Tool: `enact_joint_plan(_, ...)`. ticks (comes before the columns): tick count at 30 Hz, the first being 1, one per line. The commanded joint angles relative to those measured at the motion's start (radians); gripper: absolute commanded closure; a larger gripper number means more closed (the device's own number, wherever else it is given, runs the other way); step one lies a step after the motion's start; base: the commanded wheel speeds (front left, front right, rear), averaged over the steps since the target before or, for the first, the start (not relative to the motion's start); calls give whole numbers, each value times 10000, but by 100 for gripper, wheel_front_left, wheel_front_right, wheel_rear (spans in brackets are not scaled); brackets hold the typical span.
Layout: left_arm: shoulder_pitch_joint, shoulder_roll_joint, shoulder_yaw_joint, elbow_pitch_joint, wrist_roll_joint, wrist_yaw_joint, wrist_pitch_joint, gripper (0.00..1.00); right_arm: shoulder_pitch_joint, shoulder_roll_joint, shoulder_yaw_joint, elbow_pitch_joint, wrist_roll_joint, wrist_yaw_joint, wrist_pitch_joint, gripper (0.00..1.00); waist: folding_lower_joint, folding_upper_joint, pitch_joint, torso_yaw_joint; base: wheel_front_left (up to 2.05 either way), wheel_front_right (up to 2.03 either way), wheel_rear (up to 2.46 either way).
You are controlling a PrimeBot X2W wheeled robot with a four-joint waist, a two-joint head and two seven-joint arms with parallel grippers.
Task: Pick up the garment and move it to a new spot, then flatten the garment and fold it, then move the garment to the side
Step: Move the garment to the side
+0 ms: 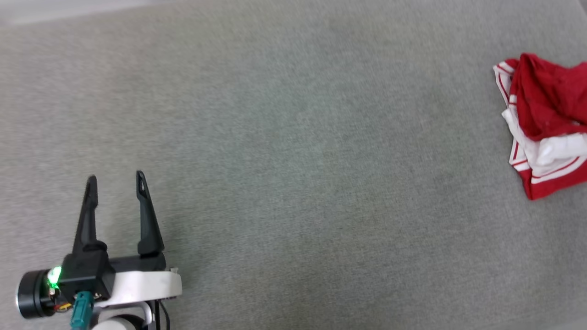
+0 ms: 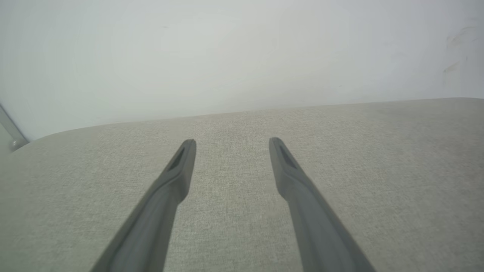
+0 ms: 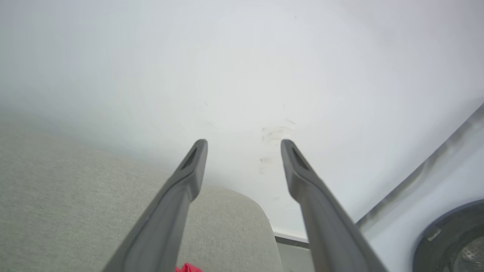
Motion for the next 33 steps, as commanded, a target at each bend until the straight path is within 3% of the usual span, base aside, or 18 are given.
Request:
enact_joint_plan(1, 258, -65, -48, 90, -39, 48, -22, 0, 604, 619, -316, -539, -315, -11, -437, 0, 0, 0, -680, 460, 0, 0, 0)
enact_joint_plan(7, 516, -133, -229, 331, -48, -32, -22, 0, 2348, 2184, -946, -2092, -666, -11, -790, 0, 0, 0, -1345, 940, 0, 0, 0)
enact_joint_plan(17, 829, -197, -555, 724, -66, -128, -22, 0, 5253, 3819, -1400, -3874, -636, -9, -797, 0, 0, 0, -2132, 1465, 0, 0, 0)
enact_joint_plan(23, 1133, -217, -615, 1026, -162, -151, -22, 0, 6643, 4458, -1487, -4141, -510, -9, -797, 0, 0, 0, -2617, 1604, 0, 0, 0)
enact_joint_plan(33, 1618, -235, -486, 1401, -308, -347, -22, 0, 8233, 4969, -1621, -4325, -470, -9, -798, 0, 0, 0, -3208, 1653, 0, 0, 0)
